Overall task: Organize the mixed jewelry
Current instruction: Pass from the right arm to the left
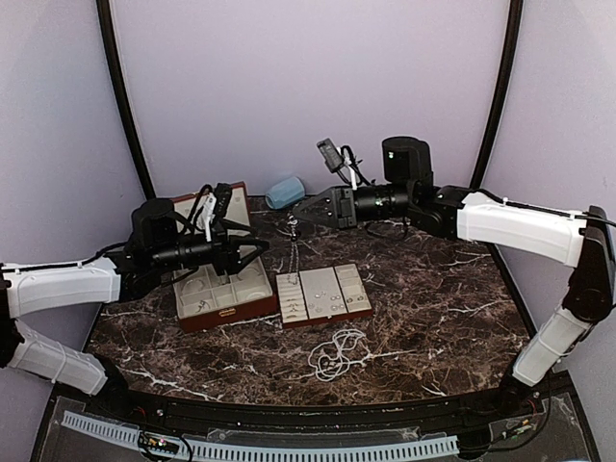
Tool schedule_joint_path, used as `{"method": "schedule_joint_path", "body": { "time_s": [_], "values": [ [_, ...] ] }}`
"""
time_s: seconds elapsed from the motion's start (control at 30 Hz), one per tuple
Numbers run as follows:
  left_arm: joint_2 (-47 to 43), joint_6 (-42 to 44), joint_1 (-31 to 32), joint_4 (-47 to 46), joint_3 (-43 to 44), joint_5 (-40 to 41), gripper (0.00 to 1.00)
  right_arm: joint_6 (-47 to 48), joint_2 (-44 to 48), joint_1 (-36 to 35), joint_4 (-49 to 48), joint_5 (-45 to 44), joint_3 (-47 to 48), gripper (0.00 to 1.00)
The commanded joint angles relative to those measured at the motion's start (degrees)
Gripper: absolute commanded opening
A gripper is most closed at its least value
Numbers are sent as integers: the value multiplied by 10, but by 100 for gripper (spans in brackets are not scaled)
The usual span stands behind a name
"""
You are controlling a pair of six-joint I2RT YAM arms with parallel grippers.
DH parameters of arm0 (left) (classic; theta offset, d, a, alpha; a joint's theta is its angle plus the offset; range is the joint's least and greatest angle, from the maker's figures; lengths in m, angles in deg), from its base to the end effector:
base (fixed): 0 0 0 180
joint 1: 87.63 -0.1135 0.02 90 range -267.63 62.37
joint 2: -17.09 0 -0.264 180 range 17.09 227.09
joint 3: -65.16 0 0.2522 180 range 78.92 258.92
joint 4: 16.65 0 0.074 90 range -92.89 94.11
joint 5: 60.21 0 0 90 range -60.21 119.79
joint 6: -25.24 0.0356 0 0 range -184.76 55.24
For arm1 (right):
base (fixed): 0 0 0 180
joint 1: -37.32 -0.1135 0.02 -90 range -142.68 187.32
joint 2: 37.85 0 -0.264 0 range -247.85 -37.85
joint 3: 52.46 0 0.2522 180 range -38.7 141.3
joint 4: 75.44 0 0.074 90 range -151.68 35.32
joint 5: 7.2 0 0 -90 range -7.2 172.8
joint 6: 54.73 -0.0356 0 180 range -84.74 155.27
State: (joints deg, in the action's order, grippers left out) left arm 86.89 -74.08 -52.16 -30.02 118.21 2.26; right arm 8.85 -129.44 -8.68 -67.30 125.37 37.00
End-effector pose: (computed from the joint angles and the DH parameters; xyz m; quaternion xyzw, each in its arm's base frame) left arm 0.2150 -0.1734 0.2824 0.3189 0.6515 -0.4139 0.5500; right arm 0.2452 0.2886 0.3502 -0.3509 0.6652 0.5776 0.3173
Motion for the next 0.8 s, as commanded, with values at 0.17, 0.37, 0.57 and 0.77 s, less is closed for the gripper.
{"method": "schedule_joint_path", "body": {
  "time_s": [0.17,0.37,0.57,0.77],
  "values": [
    [76,-32,21,-107,17,-62,60,-8,-1,-12,-31,30,17,0],
    [111,-19,44,-114,35,-59,59,-8,4,-13,-32,31,14,0],
    [139,-16,53,-119,46,-53,59,-7,10,-14,-33,34,10,0],
    [159,-7,62,-123,57,-39,57,-8,15,-16,-37,36,6,0]
  ]
}}
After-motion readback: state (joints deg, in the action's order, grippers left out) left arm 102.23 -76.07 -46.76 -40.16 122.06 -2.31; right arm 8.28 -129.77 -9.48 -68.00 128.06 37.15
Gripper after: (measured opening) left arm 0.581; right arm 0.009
